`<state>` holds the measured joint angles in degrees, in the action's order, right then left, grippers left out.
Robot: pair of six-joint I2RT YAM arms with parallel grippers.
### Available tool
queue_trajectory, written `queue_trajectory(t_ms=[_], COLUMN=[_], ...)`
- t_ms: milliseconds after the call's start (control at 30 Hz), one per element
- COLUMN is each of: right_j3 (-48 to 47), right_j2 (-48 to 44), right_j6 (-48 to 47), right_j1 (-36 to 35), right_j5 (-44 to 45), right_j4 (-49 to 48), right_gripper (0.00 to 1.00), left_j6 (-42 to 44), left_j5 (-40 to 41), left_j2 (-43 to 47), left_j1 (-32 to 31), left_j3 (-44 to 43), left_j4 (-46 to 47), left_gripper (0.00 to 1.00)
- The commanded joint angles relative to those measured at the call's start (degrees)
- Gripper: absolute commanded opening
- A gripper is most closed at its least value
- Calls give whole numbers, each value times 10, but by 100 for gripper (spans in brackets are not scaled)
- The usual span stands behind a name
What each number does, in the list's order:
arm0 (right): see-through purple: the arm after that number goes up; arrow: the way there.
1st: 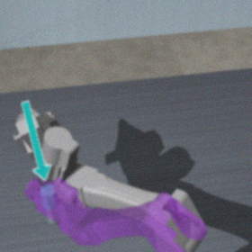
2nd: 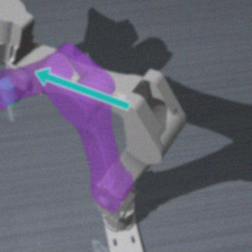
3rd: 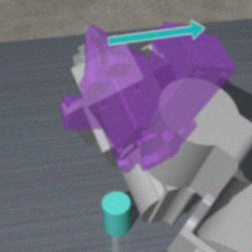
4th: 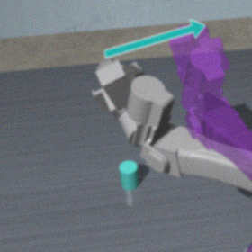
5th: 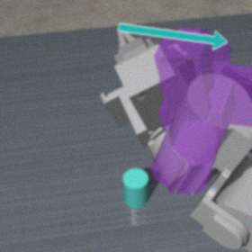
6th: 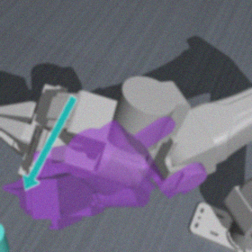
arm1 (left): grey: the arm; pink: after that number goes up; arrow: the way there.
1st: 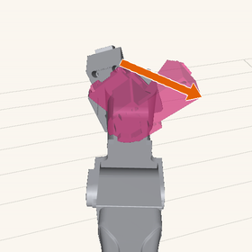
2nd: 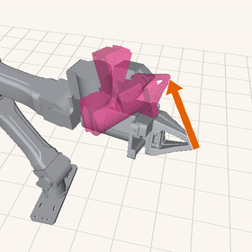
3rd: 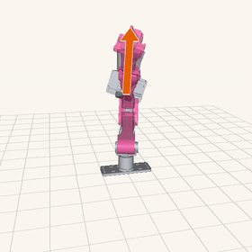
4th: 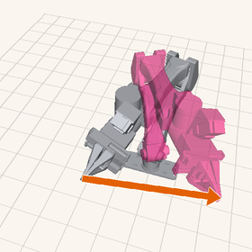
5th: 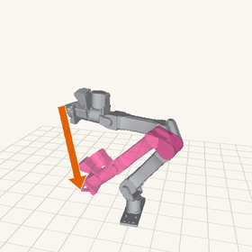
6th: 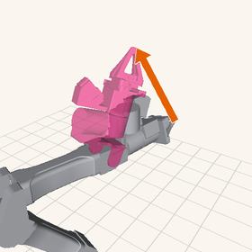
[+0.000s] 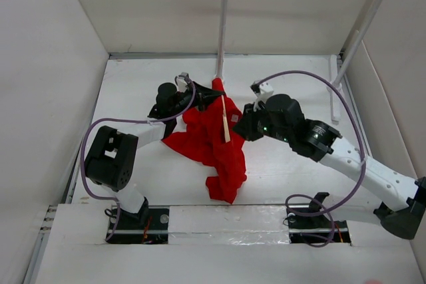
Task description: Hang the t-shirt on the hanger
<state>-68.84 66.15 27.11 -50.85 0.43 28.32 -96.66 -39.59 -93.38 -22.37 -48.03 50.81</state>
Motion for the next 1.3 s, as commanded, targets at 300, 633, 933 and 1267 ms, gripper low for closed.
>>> queue_trajectory(t_ms=[300,633,933,1267], right_j3=[70,35,-16,-11], right_j2=[-8,71,95,69], right_j6=[52,56,20,12], right_j1=[-83,-91,-96,-96], right_j5=[71,187,273,261], right_j4=[35,4,-6,0], right_gripper=[67,52,45,0], left_j6=[-1,5,10,90], left_j5=[-8,-12,-15,-12], left_j2=[35,62,68,74], left_j1=[5,5,-7,0], left_j3=[-36,-24,-22,-53], left_j4=[14,-5,-24,-87], left_gripper=[0,0,0,1])
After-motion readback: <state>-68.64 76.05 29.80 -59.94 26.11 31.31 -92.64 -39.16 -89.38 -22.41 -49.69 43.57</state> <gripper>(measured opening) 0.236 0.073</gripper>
